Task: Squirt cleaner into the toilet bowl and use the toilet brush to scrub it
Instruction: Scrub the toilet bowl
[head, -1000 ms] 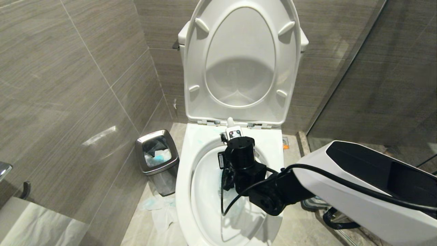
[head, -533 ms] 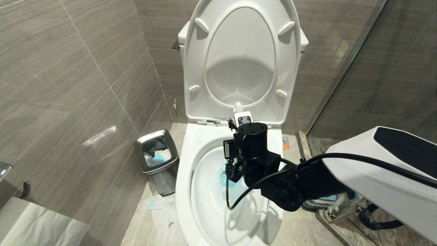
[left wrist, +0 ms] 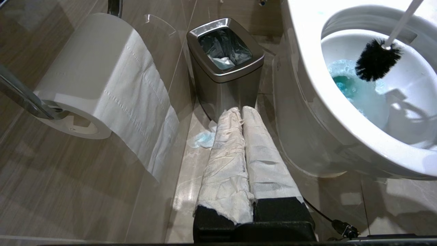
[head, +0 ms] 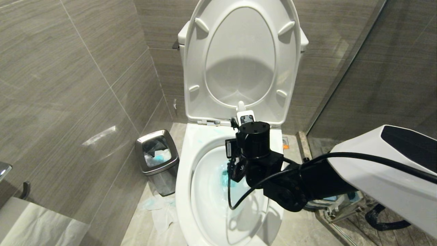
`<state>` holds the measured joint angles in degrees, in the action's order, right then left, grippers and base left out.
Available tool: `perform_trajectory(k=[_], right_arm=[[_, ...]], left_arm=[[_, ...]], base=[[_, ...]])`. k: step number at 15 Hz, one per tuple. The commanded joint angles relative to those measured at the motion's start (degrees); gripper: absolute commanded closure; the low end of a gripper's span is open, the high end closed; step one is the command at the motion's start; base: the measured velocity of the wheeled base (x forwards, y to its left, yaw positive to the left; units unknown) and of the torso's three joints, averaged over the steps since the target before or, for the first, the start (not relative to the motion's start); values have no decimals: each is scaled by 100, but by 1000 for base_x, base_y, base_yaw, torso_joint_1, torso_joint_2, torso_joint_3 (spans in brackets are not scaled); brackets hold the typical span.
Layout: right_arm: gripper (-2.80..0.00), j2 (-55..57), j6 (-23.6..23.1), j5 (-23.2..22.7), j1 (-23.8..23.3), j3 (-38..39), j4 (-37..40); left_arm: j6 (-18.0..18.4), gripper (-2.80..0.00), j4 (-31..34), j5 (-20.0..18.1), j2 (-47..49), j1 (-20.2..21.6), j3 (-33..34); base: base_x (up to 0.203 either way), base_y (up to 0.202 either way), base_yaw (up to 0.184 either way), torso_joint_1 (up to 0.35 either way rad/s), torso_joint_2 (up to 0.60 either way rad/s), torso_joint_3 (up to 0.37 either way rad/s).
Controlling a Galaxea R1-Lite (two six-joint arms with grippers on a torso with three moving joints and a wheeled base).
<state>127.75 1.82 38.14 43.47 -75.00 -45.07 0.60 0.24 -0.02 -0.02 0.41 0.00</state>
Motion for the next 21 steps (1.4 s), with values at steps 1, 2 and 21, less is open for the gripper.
perform_trajectory(k=[1,2,21], right_arm=[[0,312,-61,99,-11,-501,37],[0,377,-75,119,-10,-770,154],[0,-414,421,462,1288,49,1053]], left_arm=[[-7,0,2,2,2,2,9],[-7,0,2,2,2,2,1],[-16,0,-7,2,2,2,9]], base=[[0,0,0,0,0,0],[0,0,0,0,0,0],[0,0,0,0,0,0]])
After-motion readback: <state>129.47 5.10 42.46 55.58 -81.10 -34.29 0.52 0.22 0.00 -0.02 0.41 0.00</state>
